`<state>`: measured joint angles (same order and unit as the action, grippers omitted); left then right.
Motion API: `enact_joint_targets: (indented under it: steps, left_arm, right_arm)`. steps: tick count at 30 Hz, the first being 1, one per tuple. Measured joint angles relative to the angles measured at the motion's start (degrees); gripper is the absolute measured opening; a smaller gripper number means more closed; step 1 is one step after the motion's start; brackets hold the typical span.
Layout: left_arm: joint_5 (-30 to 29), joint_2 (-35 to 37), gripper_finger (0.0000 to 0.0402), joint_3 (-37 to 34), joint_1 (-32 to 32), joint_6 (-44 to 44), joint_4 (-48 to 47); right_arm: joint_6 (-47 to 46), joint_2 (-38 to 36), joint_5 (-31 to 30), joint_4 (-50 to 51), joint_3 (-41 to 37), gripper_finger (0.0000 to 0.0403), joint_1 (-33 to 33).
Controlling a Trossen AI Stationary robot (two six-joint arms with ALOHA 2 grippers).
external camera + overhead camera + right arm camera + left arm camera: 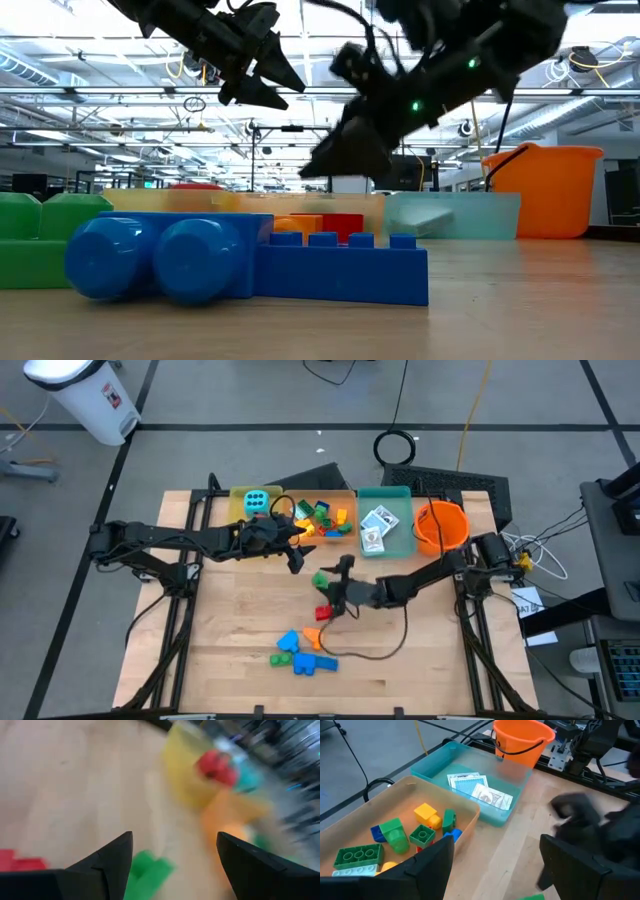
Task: Pick & Place Toys
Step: Put the green game piece into the orange bin
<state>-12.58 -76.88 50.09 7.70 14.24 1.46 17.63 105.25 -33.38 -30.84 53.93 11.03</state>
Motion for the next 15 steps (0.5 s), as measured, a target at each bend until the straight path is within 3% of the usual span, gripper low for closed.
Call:
enact_joint_targets:
  steps: [3, 5, 10, 15]
  left_arm:
    - [0.0, -0.01, 0.0296, 0.0, 0.0, 0.02, 0.02]
    - [0.0, -0.02, 0.0296, 0.0, 0.0, 0.02, 0.0]
    - [0.0, -0.02, 0.0296, 0.0, -0.02, 0.07, 0.04]
    - [0.0, -0.02, 0.0296, 0.0, -0.02, 0.44, 0.11]
  right_arm:
    - [-8.64, 0.04, 10.02, 4.75, 0.0, 0.0258, -2.56]
    - [-12.96, 0.9, 13.42, 5.94, 0.0, 0.0258, -4.03]
    - [-17.37, 1.72, 18.64, 6.97, -0.05, 0.0258, -6.68]
    - [-18.35, 4.65, 19.44, 5.95, -0.11, 0.0258, -7.64]
